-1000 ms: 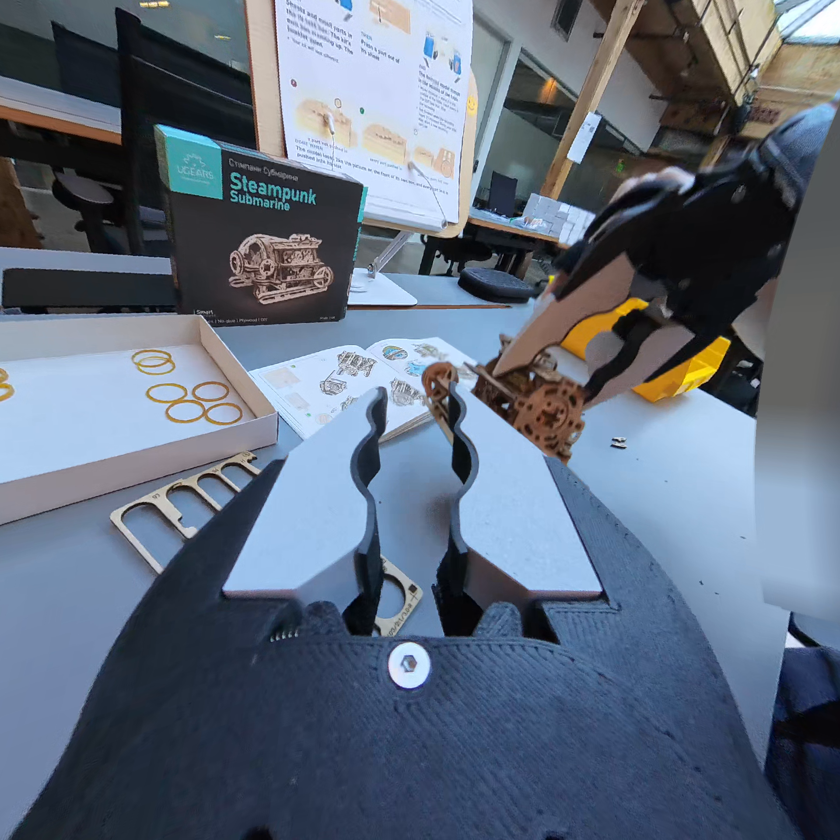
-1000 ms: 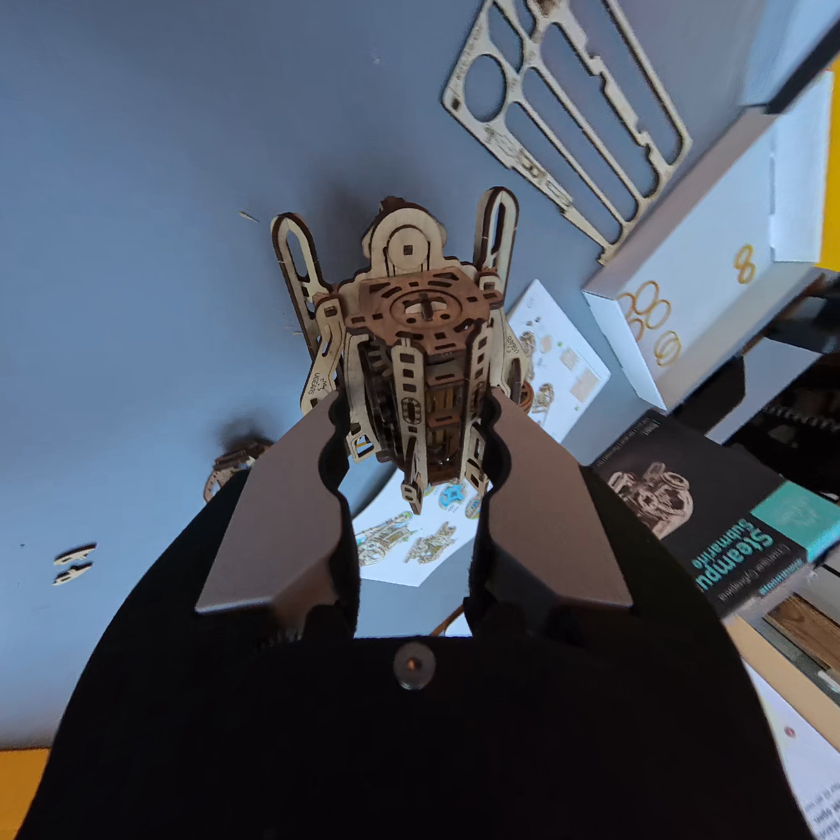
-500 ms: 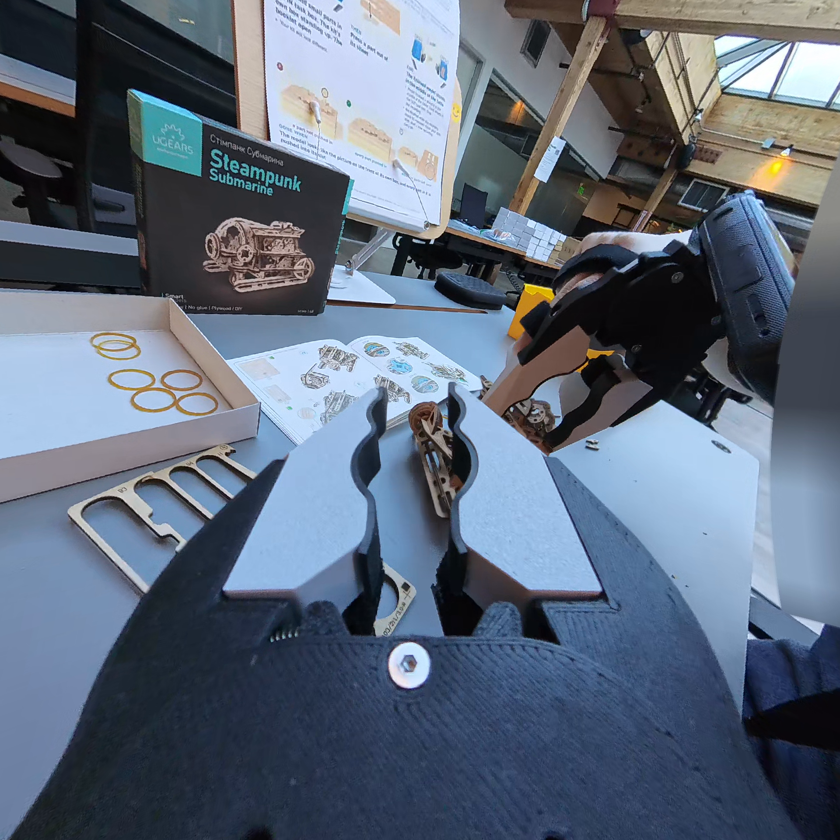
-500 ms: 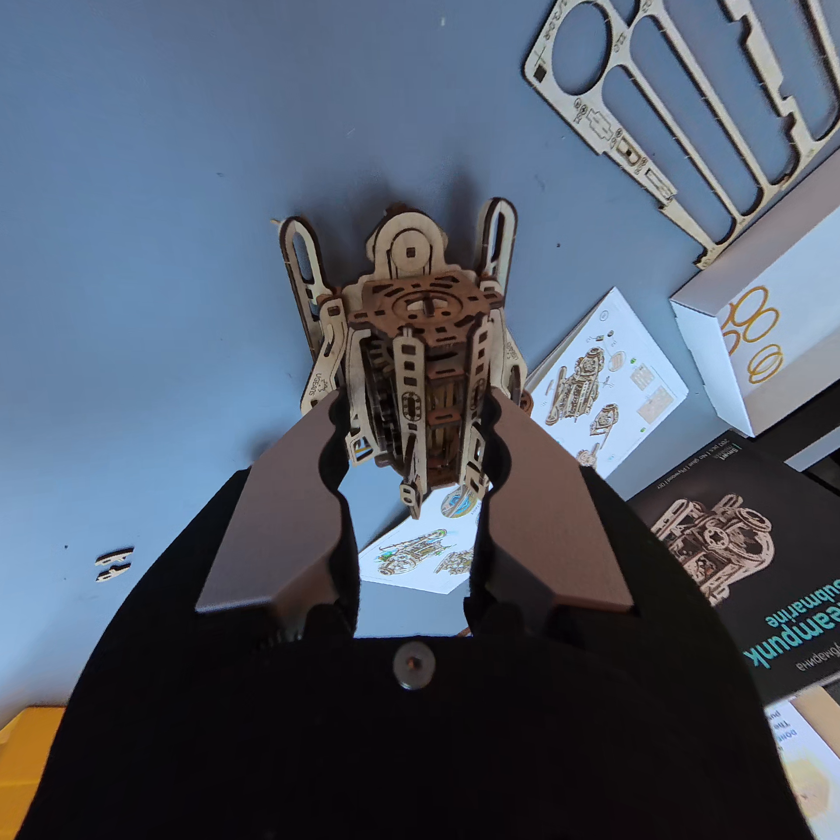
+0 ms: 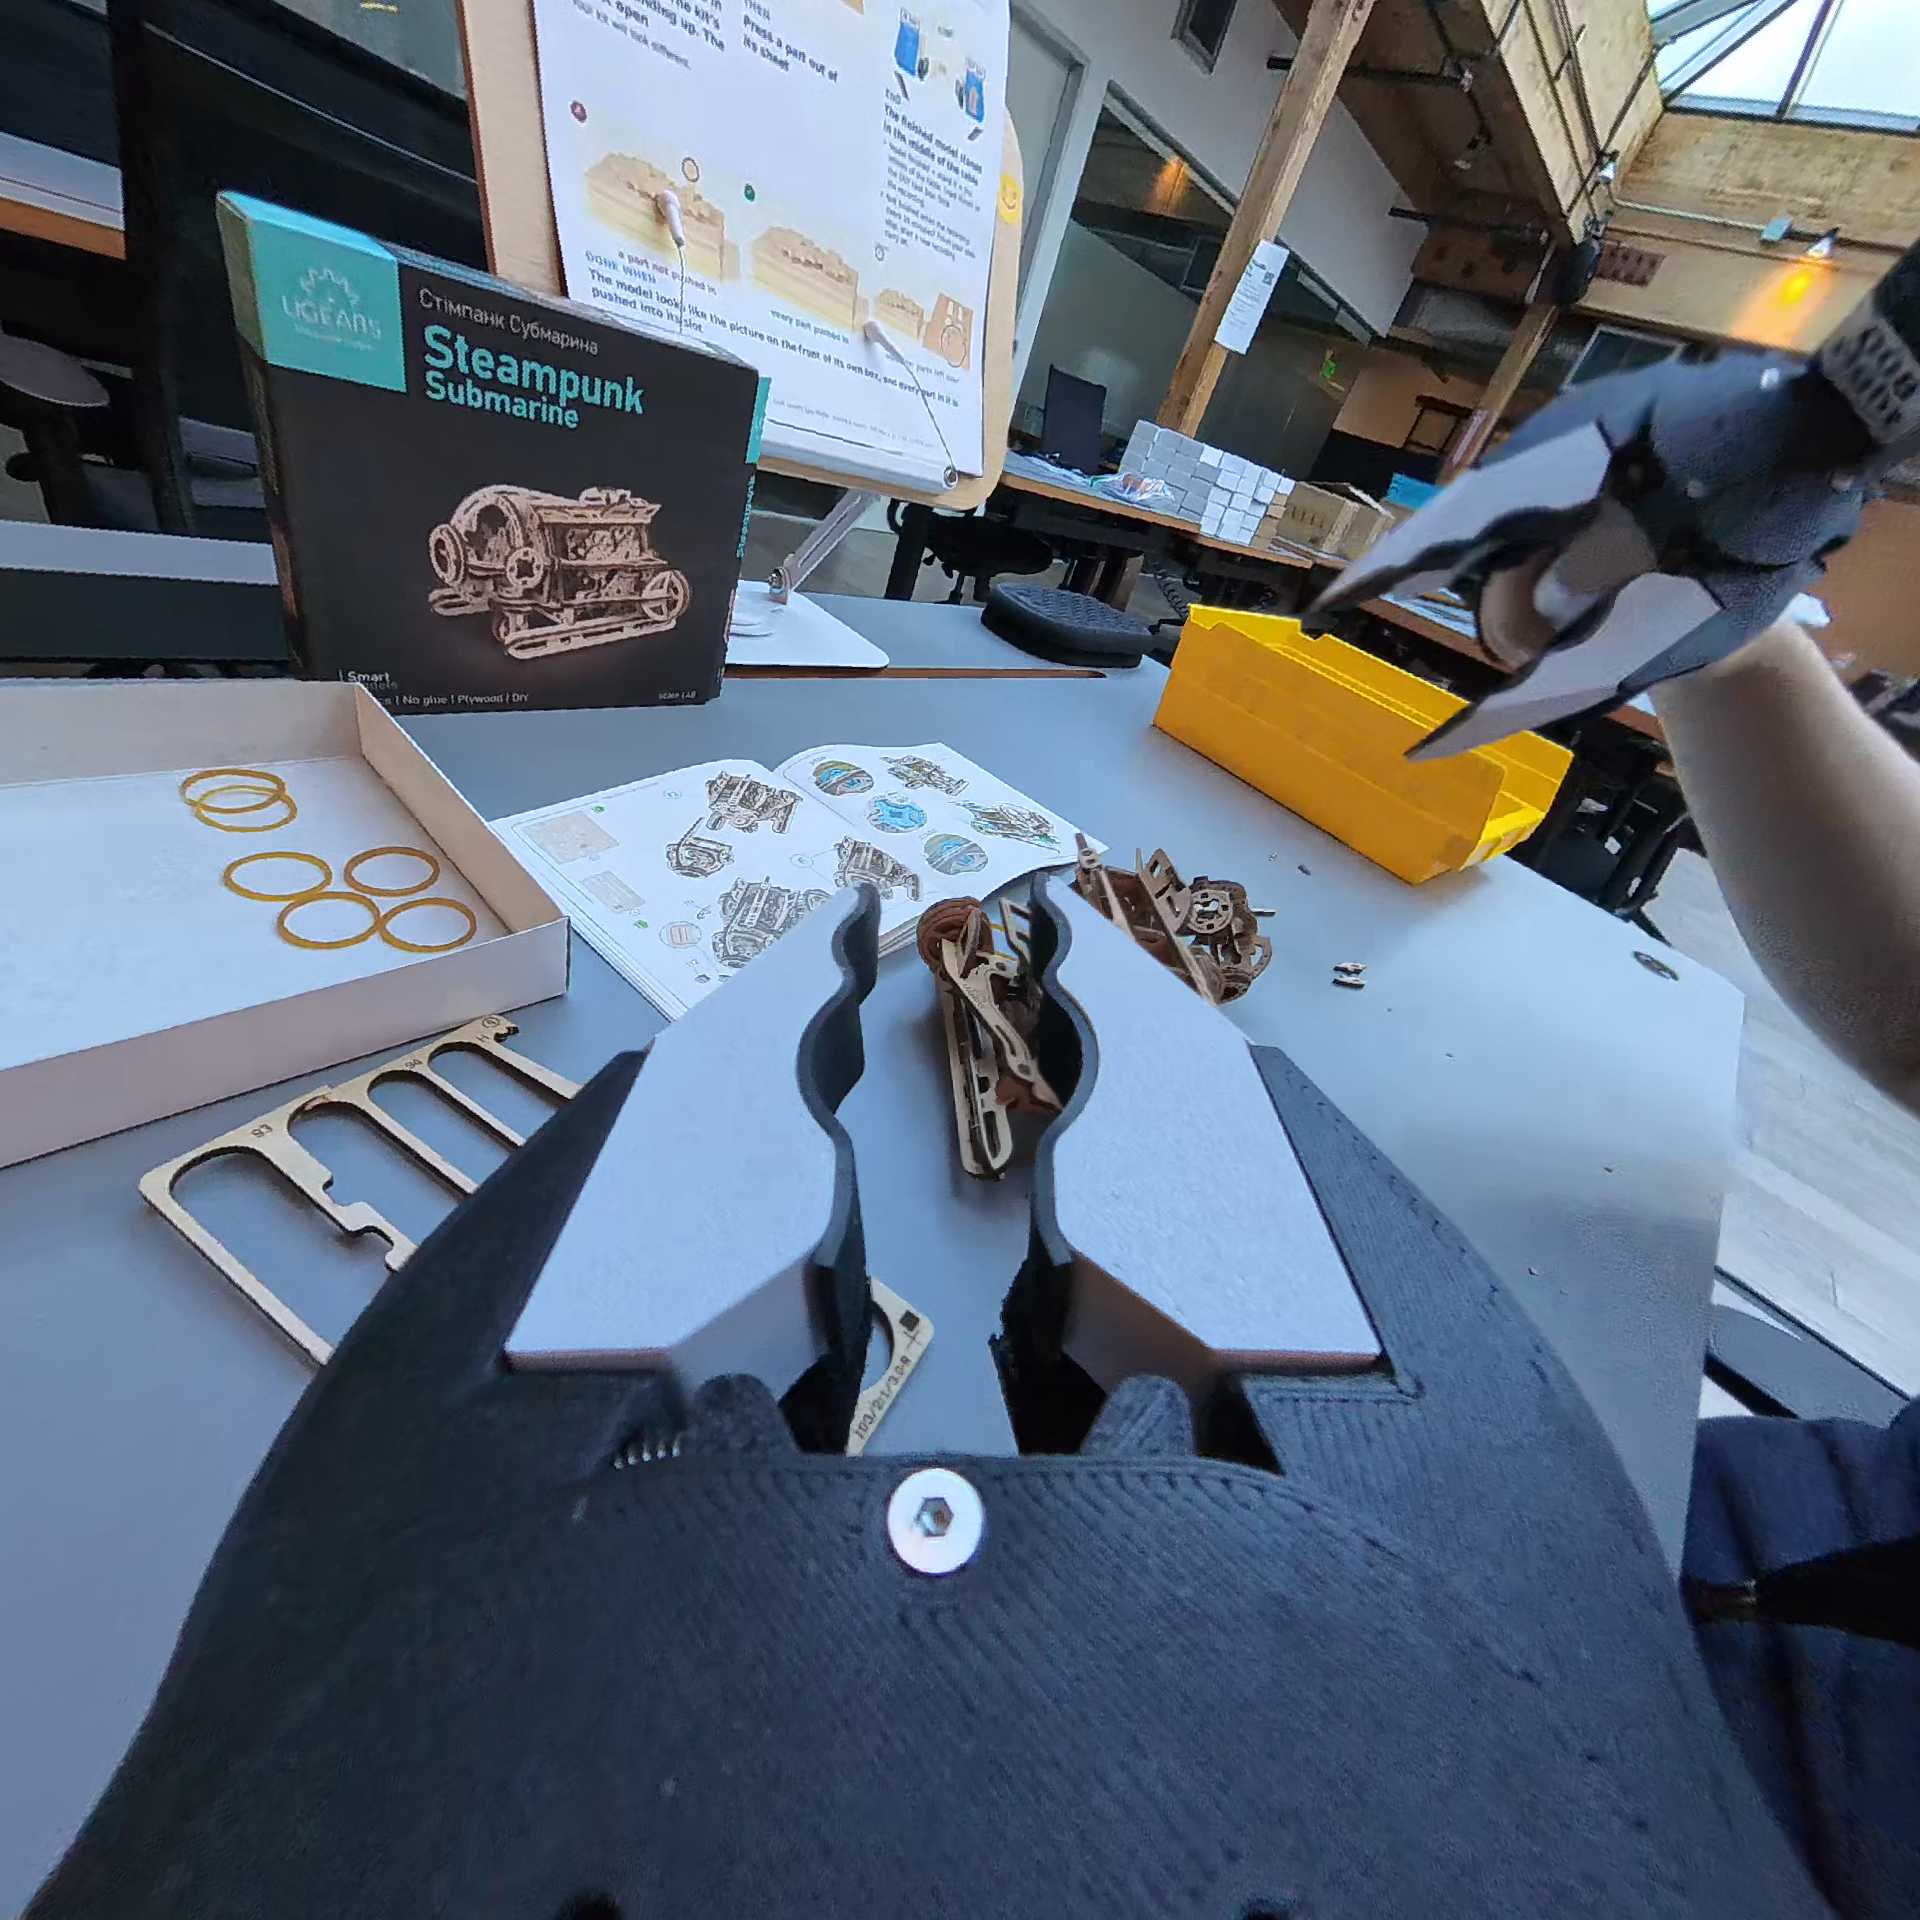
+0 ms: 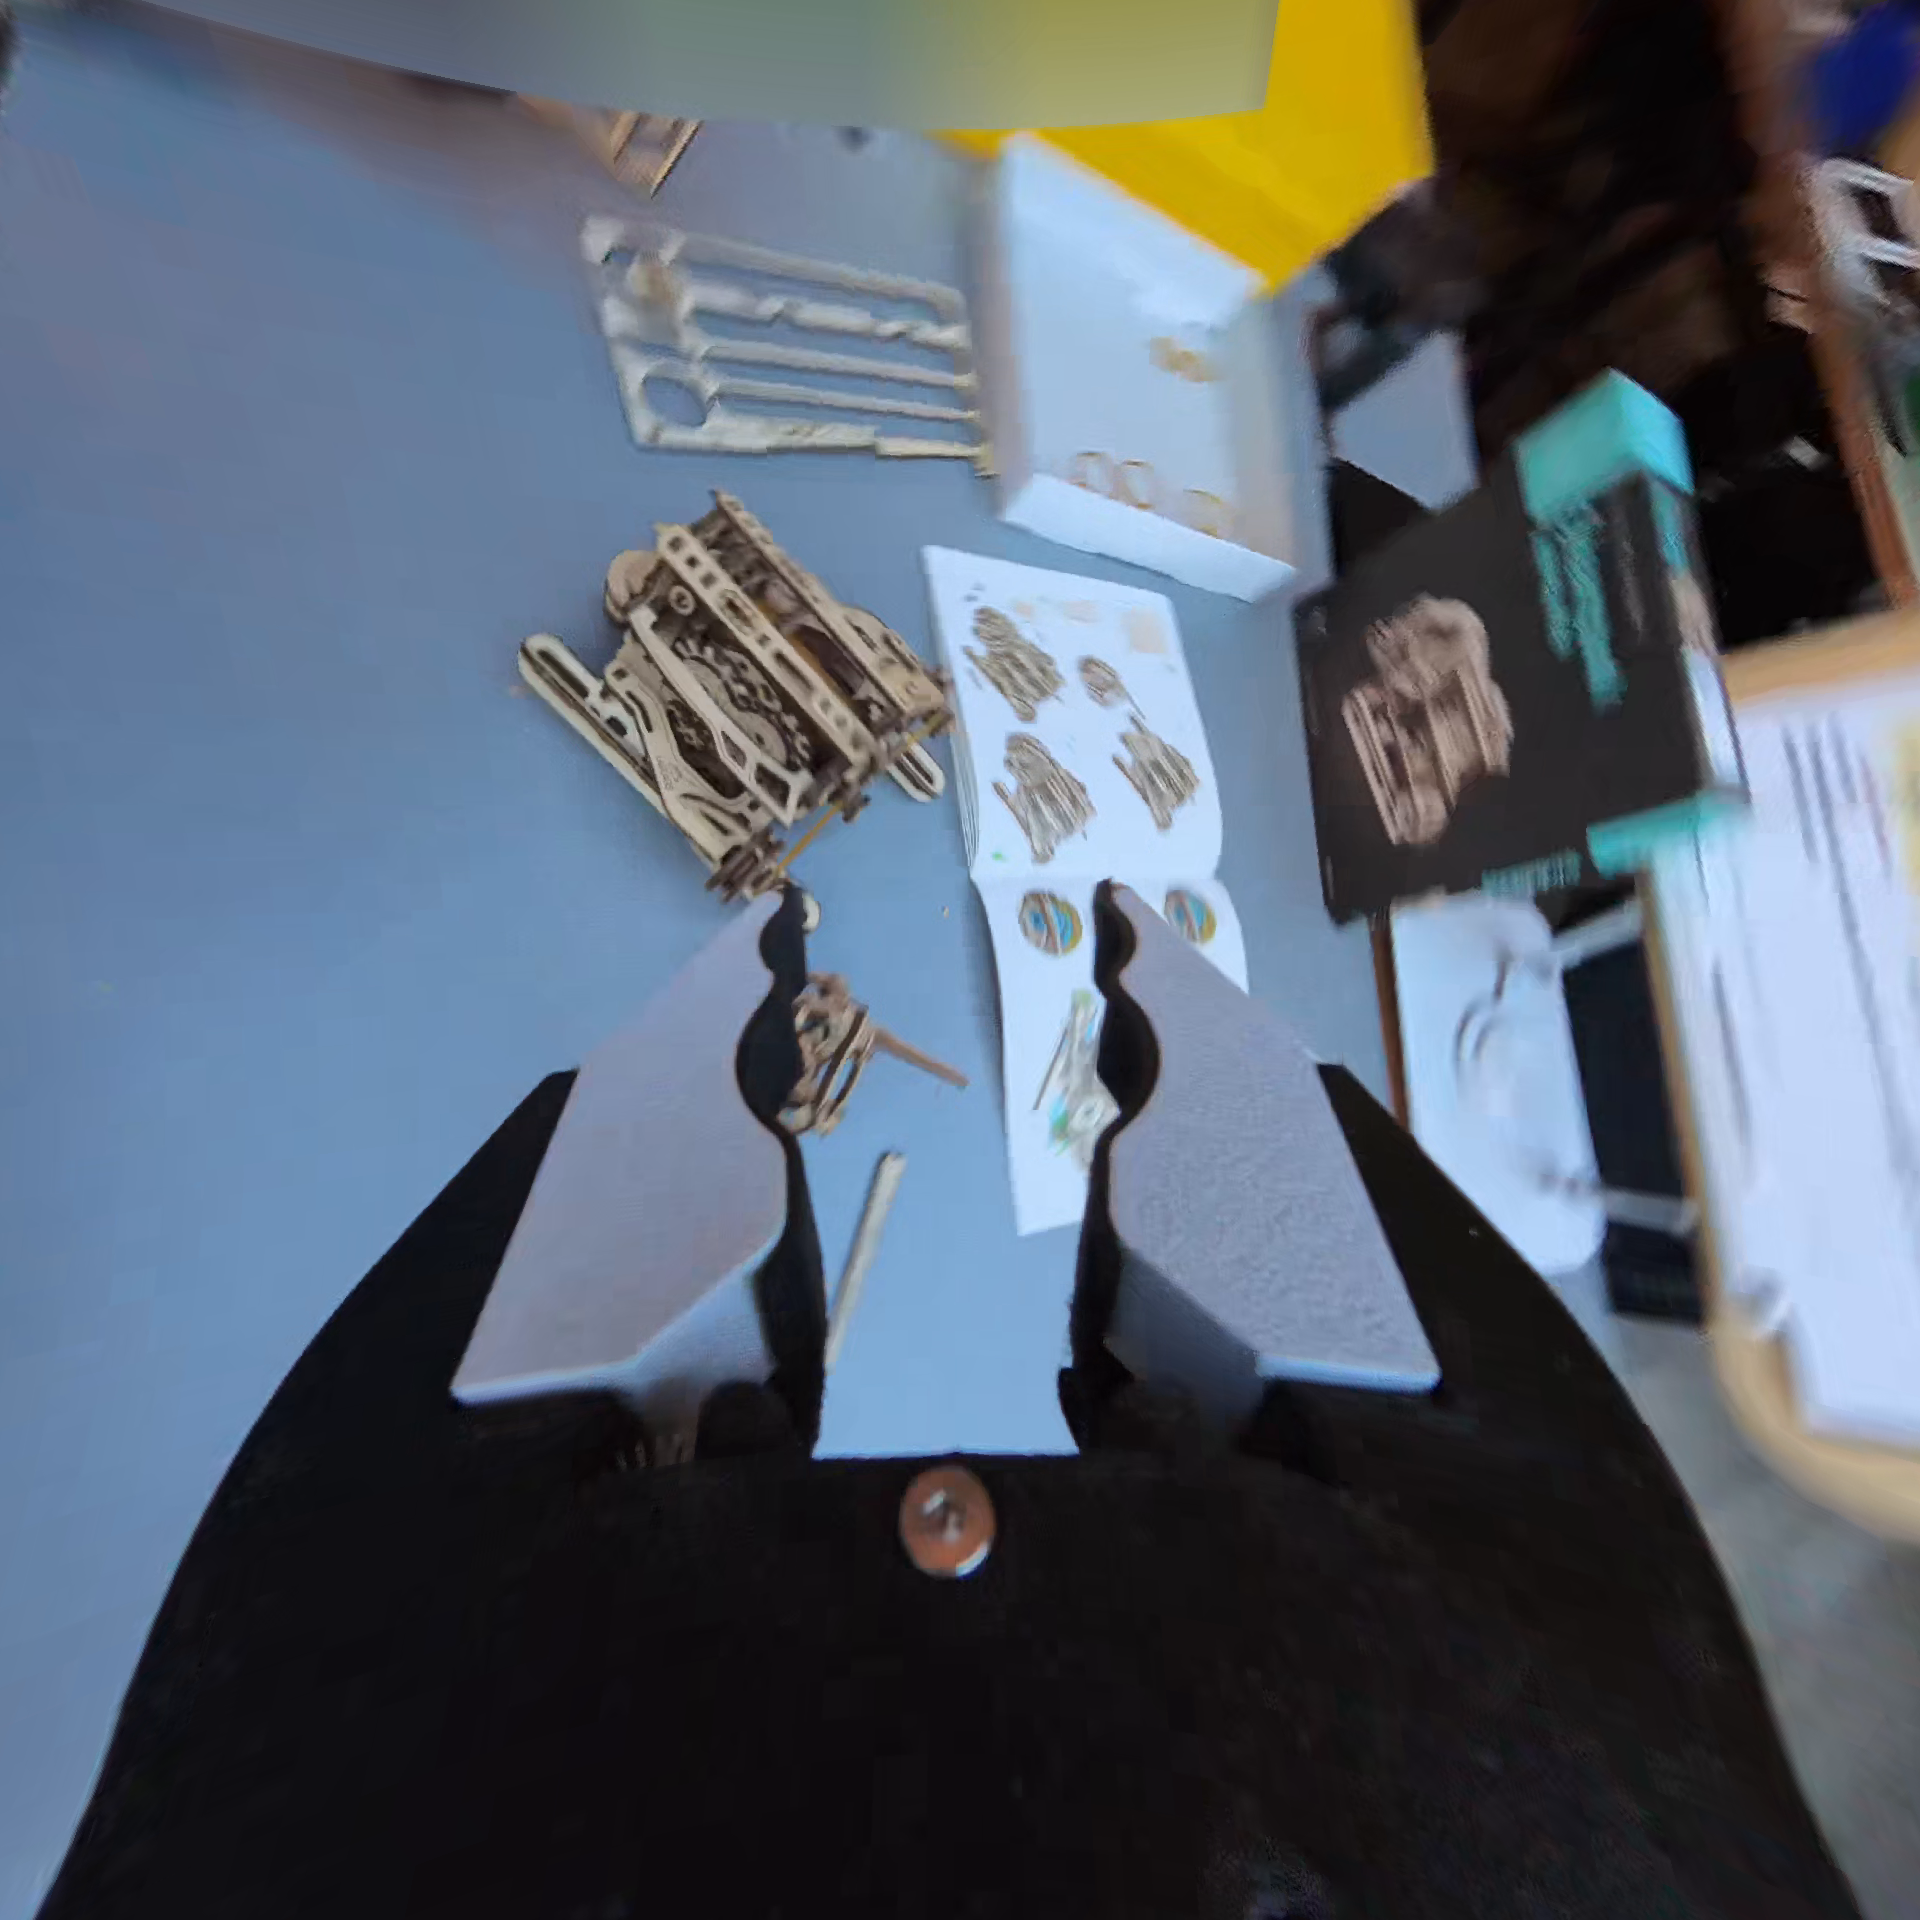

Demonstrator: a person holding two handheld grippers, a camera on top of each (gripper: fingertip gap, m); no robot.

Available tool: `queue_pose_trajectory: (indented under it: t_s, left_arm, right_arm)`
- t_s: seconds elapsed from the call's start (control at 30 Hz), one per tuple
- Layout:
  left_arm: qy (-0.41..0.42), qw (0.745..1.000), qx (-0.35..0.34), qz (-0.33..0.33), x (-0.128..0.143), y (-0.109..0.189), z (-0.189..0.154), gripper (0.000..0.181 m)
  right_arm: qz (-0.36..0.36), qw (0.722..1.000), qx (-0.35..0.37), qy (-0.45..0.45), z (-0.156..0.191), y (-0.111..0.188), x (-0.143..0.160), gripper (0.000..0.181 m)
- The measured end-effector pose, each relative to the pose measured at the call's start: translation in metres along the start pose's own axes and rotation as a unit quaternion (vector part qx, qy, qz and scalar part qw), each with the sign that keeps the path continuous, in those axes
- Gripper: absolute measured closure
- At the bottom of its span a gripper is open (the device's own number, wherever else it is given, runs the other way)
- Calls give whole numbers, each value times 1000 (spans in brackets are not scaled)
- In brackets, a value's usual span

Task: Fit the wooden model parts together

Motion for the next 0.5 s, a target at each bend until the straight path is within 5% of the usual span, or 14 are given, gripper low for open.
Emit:
queue_pose_trajectory:
  t_s: [0.17,0.3,0.5]
  left_arm:
    - [-18,1000,14,4,-4,-4,-14,154]
    - [-47,999,14,11,-10,-7,-31,155]
    - [-73,997,26,20,-15,-13,-61,155]
  right_arm:
    - [-56,965,90,-242,52,64,106,152]
    - [6,959,98,-265,93,56,138,155]
    - [77,950,63,-297,99,35,172,160]
Point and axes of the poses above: each gripper's, where its closed fingertips meet, y back along the fingers, x out of its underside, z = x × y across the jaws, the point moved 9 cm from there along y, back along the fingers, and after that the axes turned 3 degrees about -z, right-handed, at the moved point
